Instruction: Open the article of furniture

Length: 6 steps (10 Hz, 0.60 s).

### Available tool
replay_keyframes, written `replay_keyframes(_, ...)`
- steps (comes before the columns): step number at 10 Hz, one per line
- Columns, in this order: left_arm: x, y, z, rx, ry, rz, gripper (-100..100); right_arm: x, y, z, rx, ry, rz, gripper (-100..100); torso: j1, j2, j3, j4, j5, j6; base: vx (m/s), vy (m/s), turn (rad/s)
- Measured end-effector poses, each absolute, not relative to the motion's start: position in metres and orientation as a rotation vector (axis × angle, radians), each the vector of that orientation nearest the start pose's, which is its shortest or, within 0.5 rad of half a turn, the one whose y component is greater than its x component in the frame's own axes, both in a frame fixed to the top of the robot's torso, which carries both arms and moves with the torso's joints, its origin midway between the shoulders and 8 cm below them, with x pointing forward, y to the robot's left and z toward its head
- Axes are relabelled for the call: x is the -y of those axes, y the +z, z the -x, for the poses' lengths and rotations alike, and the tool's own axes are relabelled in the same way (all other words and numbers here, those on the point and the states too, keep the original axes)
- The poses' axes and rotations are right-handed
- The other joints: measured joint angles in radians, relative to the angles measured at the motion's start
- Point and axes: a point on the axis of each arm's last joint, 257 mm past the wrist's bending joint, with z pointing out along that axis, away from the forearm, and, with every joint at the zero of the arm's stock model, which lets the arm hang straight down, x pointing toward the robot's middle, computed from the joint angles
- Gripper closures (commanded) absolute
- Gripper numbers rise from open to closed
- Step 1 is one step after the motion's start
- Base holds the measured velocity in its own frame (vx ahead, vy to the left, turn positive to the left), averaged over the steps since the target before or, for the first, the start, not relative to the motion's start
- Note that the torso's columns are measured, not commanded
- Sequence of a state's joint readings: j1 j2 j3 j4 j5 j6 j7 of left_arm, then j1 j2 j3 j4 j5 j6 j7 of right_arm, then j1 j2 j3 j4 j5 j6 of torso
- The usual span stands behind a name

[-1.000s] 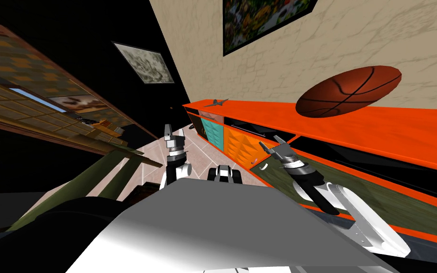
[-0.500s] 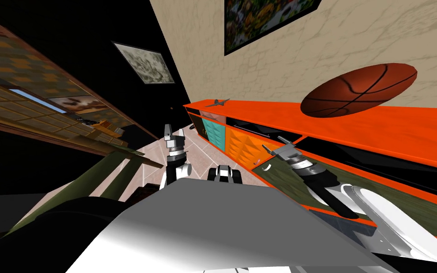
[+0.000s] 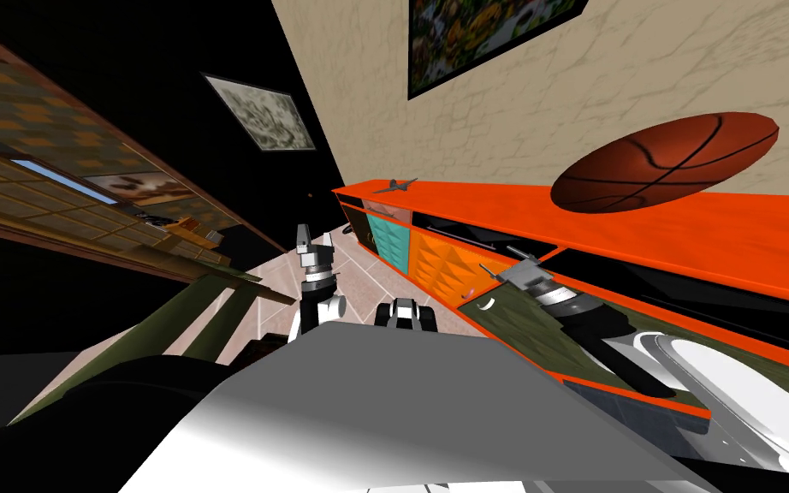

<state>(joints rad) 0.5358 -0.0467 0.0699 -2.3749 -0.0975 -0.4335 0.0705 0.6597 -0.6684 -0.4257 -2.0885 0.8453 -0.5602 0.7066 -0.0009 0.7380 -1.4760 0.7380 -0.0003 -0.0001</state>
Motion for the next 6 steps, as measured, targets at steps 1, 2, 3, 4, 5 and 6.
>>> replay_keyframes(1, -0.298, 0.042, -0.33, -0.613, -1.214, 0.654, 0, 0.374, -0.115, -0.352, -1.328, -0.41, 0.969, -100, 0.001, 0.0, 0.0, 0.0, 0.0, 0.0, 0.026, 0.077, -0.007)
replay_keyframes(2, -0.298, 0.042, -0.33, -0.613, -1.214, 0.654, 0, 0.383, -0.116, -0.353, -1.322, -0.47, 1.034, -100, 0.002, 0.0, 0.0, 0.0, 0.001, 0.0, 0.029, 0.079, -0.008)
replay_keyframes(3, -0.298, 0.042, -0.33, -0.613, -1.214, 0.654, 0, 0.392, -0.118, -0.354, -1.315, -0.528, 1.097, -100, 0.002, 0.0, 0.0, 0.0, 0.001, 0.0, 0.021, 0.069, -0.005)
replay_keyframes(4, -0.298, 0.042, -0.33, -0.613, -1.214, 0.654, 0, 0.399, -0.118, -0.356, -1.305, -0.582, 1.158, -100, 0.001, 0.0, 0.0, 0.0, 0.0, 0.0, 0.014, 0.063, -0.003)
replay_keyframes(5, -0.298, 0.042, -0.33, -0.613, -1.214, 0.654, 0, 0.407, -0.118, -0.357, -1.294, -0.632, 1.212, -100, 0.0, 0.001, 0.0, 0.0, 0.0, 0.0, 0.011, 0.059, -0.004)
replay_keyframes(6, -0.298, 0.042, -0.33, -0.613, -1.214, 0.654, 0, 0.414, -0.118, -0.357, -1.282, -0.678, 1.265, -100, 0.0, 0.001, 0.0, 0.0, 0.0, 0.0, 0.013, 0.053, -0.005)
